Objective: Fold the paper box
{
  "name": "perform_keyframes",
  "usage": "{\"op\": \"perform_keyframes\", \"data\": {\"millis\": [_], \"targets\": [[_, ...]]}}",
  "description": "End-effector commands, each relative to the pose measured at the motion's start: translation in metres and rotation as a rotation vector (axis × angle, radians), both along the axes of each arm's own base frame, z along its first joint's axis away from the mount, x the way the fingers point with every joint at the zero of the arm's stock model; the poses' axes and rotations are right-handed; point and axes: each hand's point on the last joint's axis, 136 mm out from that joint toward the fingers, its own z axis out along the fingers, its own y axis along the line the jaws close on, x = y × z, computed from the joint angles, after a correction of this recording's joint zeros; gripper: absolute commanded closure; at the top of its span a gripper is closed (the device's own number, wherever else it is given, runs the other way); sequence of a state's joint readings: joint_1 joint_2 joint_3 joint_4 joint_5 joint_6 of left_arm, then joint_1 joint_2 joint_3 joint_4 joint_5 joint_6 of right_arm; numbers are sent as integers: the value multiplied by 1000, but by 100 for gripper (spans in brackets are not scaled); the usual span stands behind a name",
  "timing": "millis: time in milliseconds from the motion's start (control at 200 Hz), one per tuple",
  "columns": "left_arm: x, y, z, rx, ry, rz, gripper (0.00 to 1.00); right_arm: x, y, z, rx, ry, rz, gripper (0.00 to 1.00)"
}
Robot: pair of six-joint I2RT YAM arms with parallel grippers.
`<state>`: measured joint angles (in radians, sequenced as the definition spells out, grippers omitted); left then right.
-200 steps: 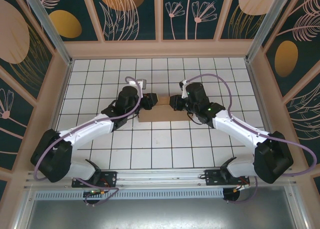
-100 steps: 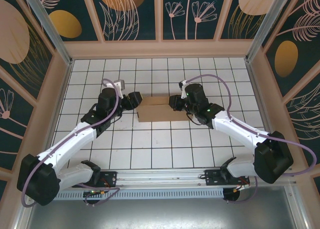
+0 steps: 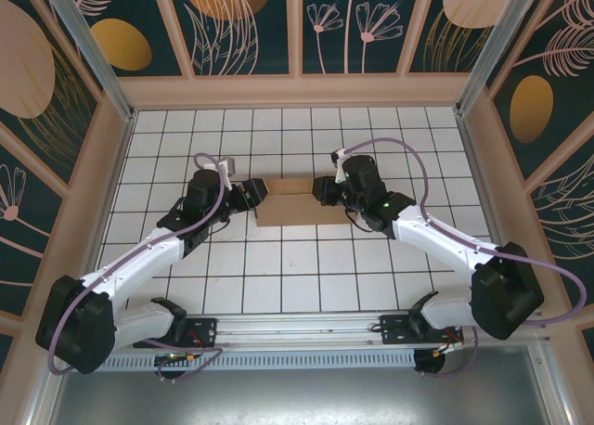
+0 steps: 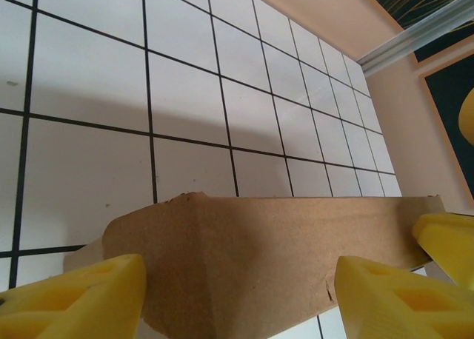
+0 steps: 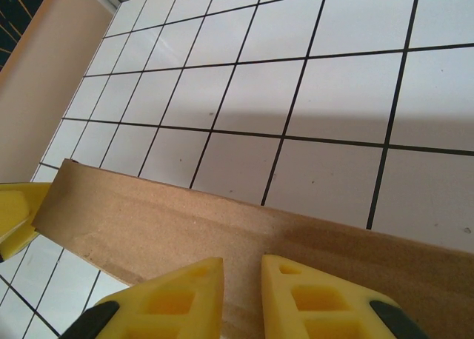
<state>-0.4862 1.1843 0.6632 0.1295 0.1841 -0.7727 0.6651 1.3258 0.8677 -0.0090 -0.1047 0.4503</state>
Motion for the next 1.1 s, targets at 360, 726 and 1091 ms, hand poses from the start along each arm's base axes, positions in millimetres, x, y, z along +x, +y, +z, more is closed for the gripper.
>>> {"op": "perform_keyframes", "data": {"millis": [360, 726, 1091], "targets": [[-2, -12, 4, -81, -14, -51, 50, -21, 2, -44, -95, 139, 44, 78], [1, -9, -20, -29, 15, -39, 57, -18, 5, -35, -94, 95, 71, 75], [3, 1, -33, 37, 25, 4, 60, -20, 3, 35, 1, -31, 110, 63]]}}
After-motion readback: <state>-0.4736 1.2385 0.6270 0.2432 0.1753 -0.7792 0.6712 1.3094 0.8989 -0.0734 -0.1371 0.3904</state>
